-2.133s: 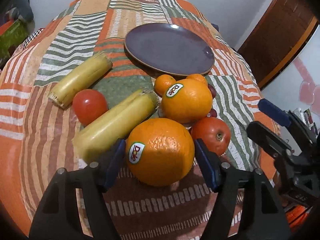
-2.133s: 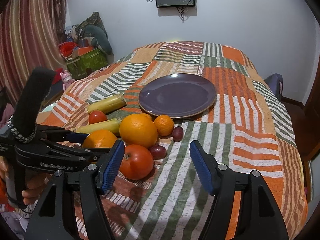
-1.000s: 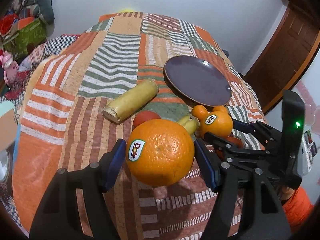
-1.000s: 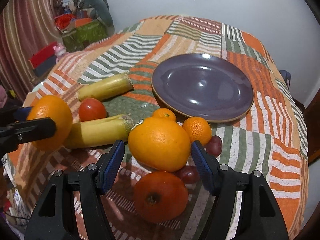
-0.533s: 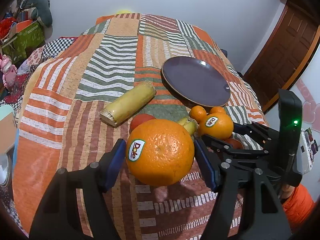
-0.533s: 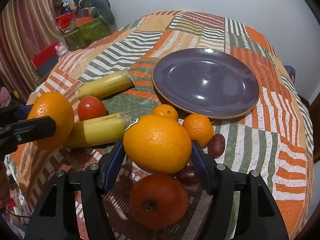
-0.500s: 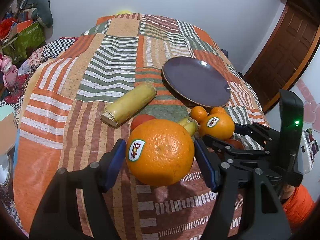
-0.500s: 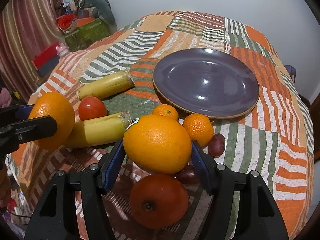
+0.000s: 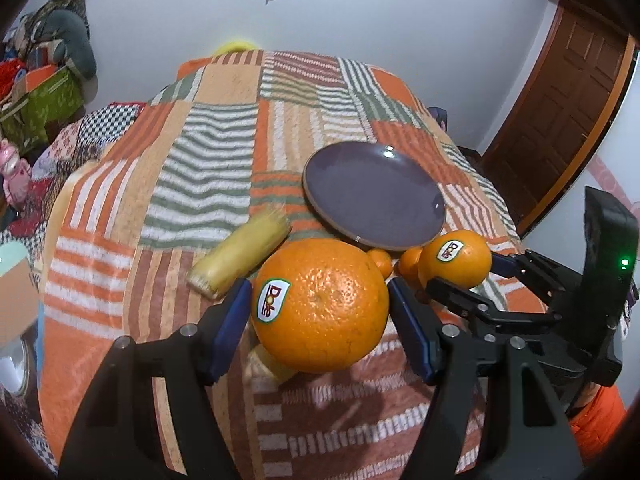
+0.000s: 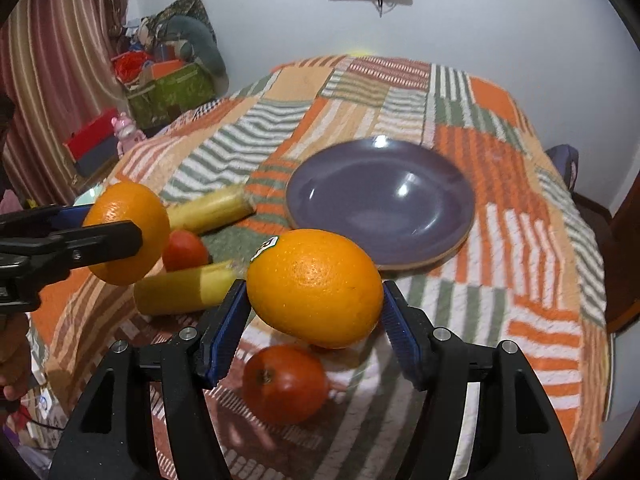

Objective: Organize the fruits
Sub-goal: 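Carry both held oranges up and over the purple plate, then lower both oranges onto the purple plate and open both tools, then move both tools toward the two yellow cylindrical fruits, then grasp a yellow cylindrical fruit with the right tool, then grasp the other yellow cylindrical fruit with the left tool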

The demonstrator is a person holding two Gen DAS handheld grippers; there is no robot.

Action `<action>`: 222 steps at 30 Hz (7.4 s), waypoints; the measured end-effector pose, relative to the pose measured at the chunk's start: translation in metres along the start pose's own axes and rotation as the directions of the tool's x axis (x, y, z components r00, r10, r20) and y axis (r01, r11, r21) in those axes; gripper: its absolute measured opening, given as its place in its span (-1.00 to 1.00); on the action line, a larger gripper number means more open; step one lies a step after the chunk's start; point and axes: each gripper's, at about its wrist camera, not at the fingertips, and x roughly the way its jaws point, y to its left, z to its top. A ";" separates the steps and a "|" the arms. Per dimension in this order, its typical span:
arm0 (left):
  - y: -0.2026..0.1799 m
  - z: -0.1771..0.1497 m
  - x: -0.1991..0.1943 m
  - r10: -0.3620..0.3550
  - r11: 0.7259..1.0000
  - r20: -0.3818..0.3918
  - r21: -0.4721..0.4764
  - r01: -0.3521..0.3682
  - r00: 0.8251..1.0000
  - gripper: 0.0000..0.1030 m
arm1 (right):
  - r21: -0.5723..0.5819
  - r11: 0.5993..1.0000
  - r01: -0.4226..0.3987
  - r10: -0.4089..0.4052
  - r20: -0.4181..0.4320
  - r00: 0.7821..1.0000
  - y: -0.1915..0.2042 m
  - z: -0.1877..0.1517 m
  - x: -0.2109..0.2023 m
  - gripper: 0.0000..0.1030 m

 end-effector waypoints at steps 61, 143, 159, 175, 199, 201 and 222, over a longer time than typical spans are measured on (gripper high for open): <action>-0.032 0.129 0.197 -0.018 0.994 -0.212 0.103 0.040 0.977 0.34 | 0.014 0.999 0.038 -0.037 -0.059 0.998 -0.104 0.078 0.099 0.21; 0.086 -0.036 0.076 0.234 0.962 -0.153 0.179 -0.206 0.960 0.53 | 0.010 0.988 -0.155 0.154 -0.183 0.971 0.082 -0.018 0.054 -0.39; 0.064 -0.055 0.055 0.041 0.991 -0.188 0.134 -0.015 0.981 0.55 | 0.054 0.984 -0.169 0.176 -0.163 0.971 0.077 -0.016 0.048 0.17; 0.042 -0.069 0.056 -0.007 0.985 -0.197 0.167 0.040 0.980 0.55 | 0.041 0.994 -0.099 0.105 -0.193 0.976 0.080 -0.005 0.063 0.24; 0.113 0.008 0.069 0.088 0.994 -0.161 0.075 -0.076 0.983 0.56 | -0.047 0.995 -0.088 0.077 -0.196 0.978 0.087 0.003 0.078 -0.11; 0.115 0.016 0.081 0.073 0.996 -0.194 0.065 -0.062 0.978 0.56 | -0.026 0.994 -0.105 0.098 -0.197 0.975 0.083 0.004 0.078 -0.12; 0.077 0.043 0.156 0.091 0.982 -0.259 0.181 -0.044 0.961 0.41 | -0.008 0.991 -0.136 0.130 -0.262 0.956 0.085 0.002 0.075 -0.06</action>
